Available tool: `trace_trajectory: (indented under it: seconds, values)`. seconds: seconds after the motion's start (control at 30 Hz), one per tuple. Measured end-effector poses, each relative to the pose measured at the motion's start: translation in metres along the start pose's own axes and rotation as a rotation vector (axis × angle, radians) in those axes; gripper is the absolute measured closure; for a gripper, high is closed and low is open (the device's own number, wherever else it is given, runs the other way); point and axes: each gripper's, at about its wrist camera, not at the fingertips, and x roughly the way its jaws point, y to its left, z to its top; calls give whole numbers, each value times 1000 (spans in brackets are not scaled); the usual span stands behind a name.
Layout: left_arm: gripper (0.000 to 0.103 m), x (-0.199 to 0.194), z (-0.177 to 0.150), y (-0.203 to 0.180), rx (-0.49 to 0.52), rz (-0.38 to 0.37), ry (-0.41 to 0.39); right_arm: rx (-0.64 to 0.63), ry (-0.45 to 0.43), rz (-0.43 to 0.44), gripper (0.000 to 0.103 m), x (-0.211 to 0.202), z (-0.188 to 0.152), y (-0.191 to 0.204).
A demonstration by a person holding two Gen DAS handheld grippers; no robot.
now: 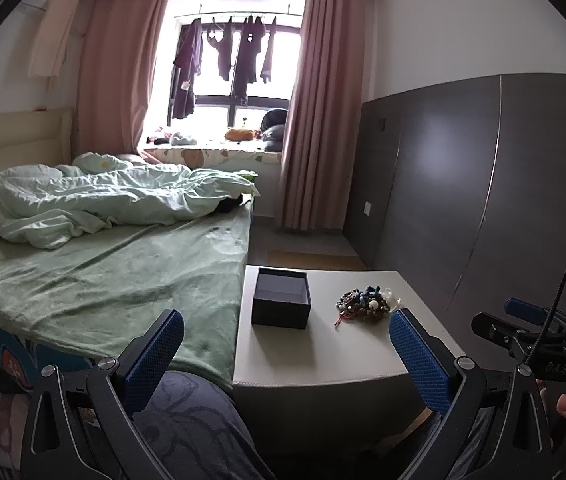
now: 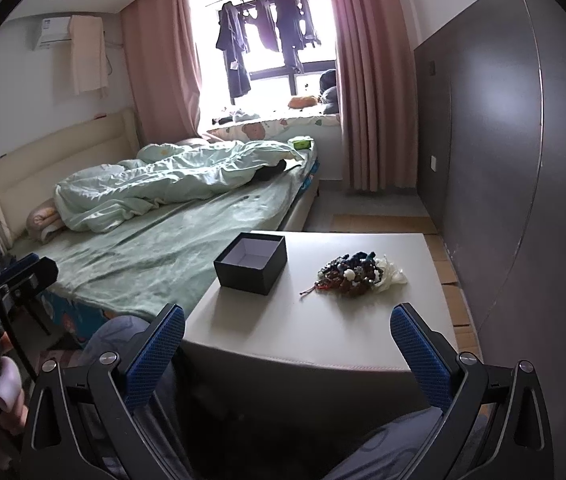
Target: Organize jewelry
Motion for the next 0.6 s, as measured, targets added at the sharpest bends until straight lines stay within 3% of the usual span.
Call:
trace_trajectory:
  seconds: [0.6]
  values:
    - [0,12,-6,0,5,8,-13,22,-3,-31,0,1,-7,-9]
